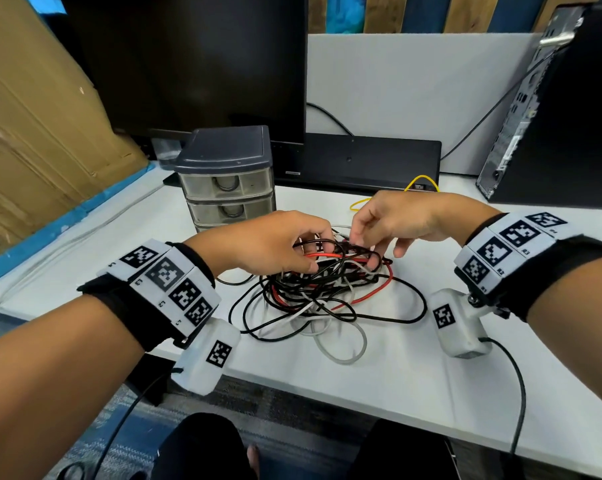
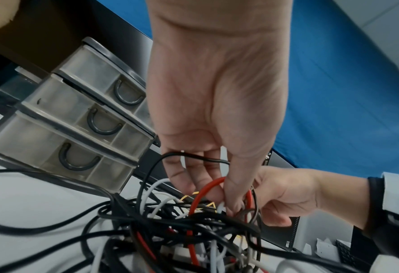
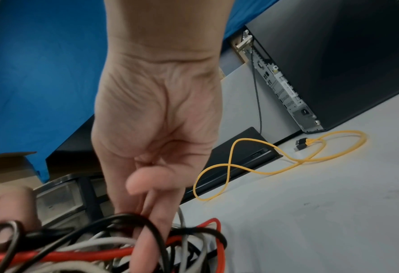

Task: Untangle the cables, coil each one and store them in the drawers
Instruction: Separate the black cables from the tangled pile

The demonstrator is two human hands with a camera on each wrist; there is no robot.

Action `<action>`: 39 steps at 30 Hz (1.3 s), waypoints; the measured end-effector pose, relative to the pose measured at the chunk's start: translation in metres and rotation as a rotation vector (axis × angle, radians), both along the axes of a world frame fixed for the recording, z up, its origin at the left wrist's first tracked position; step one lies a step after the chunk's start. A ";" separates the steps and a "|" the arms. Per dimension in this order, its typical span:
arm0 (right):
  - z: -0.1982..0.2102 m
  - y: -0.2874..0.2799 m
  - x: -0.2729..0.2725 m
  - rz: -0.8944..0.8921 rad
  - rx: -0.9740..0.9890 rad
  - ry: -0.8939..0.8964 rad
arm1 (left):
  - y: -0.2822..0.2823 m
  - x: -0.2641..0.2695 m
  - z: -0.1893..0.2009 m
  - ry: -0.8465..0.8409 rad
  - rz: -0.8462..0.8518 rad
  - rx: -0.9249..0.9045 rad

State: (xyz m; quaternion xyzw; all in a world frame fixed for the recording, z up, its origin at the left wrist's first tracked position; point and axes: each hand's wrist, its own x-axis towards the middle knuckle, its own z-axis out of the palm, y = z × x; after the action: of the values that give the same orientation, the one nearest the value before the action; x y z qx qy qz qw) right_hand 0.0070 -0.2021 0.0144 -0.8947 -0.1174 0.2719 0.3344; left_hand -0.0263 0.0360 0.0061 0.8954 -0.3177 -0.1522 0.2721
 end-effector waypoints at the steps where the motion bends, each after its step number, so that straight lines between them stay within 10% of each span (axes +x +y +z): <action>1: -0.001 0.000 -0.001 0.035 -0.019 0.012 | 0.000 0.000 0.001 -0.003 -0.001 0.002; 16: -0.007 0.005 0.004 -0.071 0.002 -0.199 | -0.008 -0.003 0.015 0.126 -0.111 0.049; 20: -0.002 0.007 0.005 0.001 -0.011 -0.333 | -0.010 0.013 0.025 0.250 0.212 -0.179; 23: 0.001 0.008 0.006 0.059 -0.044 -0.410 | -0.010 0.027 0.021 0.071 0.366 -0.112; 29: 0.002 0.005 0.003 0.091 -0.038 -0.343 | -0.014 0.030 0.006 0.063 0.152 0.134; 39: 0.000 0.008 0.007 -0.005 -0.272 -0.502 | -0.012 0.030 0.008 -0.138 0.127 -0.036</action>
State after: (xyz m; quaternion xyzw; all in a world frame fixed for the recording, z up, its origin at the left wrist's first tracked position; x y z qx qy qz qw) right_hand 0.0136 -0.1945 0.0144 -0.9709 -0.1566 0.0544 0.1727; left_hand 0.0038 0.0244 0.0143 0.9172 -0.2810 -0.0666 0.2747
